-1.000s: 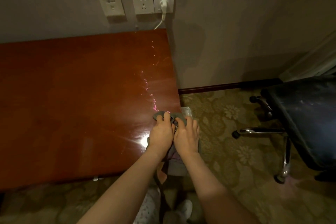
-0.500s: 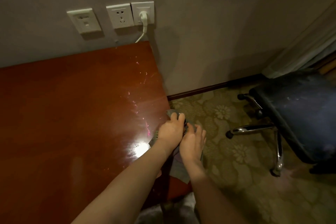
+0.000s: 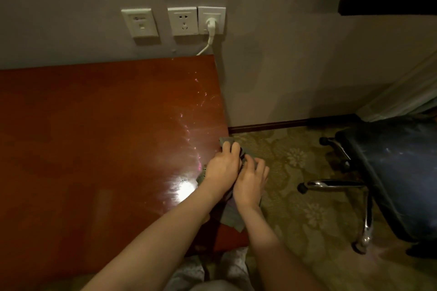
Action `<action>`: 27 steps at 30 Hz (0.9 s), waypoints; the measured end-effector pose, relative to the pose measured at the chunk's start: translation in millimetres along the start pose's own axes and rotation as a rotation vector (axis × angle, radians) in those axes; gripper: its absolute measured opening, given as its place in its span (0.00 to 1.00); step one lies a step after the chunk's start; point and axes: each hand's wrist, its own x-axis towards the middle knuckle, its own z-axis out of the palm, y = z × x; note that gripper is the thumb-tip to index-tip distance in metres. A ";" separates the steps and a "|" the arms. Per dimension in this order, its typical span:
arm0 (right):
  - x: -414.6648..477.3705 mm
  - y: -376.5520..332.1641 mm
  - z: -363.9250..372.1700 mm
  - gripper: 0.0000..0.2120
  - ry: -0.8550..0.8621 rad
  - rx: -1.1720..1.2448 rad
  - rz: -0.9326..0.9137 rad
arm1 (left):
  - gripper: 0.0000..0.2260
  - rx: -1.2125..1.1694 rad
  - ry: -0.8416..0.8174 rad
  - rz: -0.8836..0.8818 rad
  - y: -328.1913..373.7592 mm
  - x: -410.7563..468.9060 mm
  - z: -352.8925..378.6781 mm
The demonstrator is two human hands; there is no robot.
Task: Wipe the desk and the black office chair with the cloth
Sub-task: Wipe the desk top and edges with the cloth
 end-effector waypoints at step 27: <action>-50.9 -62.2 43.7 0.18 0.085 -0.196 -0.374 | 0.16 0.096 -0.033 -0.178 -94.1 -68.1 -24.0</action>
